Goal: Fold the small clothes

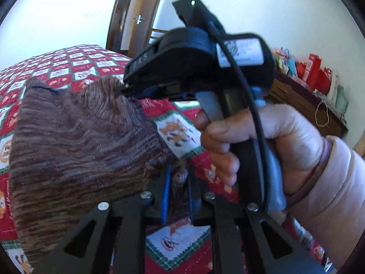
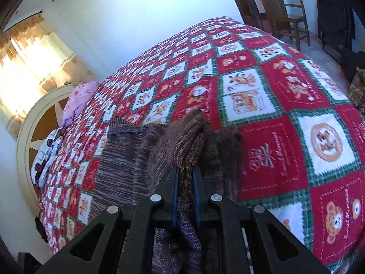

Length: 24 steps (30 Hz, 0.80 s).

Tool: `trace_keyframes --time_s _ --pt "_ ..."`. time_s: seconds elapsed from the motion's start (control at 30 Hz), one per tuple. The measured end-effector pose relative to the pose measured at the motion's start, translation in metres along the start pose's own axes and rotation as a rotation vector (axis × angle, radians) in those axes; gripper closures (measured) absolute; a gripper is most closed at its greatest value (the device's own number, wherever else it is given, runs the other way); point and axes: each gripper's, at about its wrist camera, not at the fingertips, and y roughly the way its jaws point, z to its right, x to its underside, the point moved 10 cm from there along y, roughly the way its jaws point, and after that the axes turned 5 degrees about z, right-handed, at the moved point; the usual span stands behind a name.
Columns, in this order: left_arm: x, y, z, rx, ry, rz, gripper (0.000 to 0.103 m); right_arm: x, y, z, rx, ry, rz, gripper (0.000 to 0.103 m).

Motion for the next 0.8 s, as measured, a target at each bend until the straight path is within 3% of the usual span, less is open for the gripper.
trace_keyframes --time_s 0.17,0.33,0.37,0.43,0.47,0.53,0.6,0.67,0.8 --pt "0.009 -0.002 0.001 0.027 0.013 -0.031 0.089 0.022 0.004 0.014 0.093 -0.023 -0.015 0.092" --pt "0.020 -0.032 0.016 0.099 0.080 -0.070 0.084 0.036 -0.011 0.022 0.110 -0.003 0.028 0.092" --pt "0.023 -0.036 0.016 0.109 0.075 -0.087 0.080 0.038 -0.010 0.026 0.126 0.005 0.025 0.092" --pt "0.031 -0.047 0.013 0.124 0.043 -0.126 0.054 0.039 -0.008 0.034 0.114 0.057 0.026 0.092" --pt "0.031 -0.049 0.005 0.122 0.032 -0.131 0.051 0.037 -0.010 0.037 0.126 0.067 0.031 0.088" --pt "0.033 -0.067 -0.007 0.103 0.014 -0.112 0.045 0.031 -0.021 0.040 0.193 0.059 0.065 0.075" --pt "0.027 -0.074 -0.031 0.064 -0.004 -0.091 0.035 0.023 -0.045 0.042 0.281 0.048 0.143 0.073" --pt "0.021 -0.086 -0.057 0.008 -0.035 -0.062 0.029 0.022 -0.074 0.031 0.254 0.068 0.211 0.065" --pt "0.011 -0.092 -0.105 -0.103 -0.119 -0.019 0.027 0.051 -0.107 -0.026 0.131 -0.002 0.241 0.064"
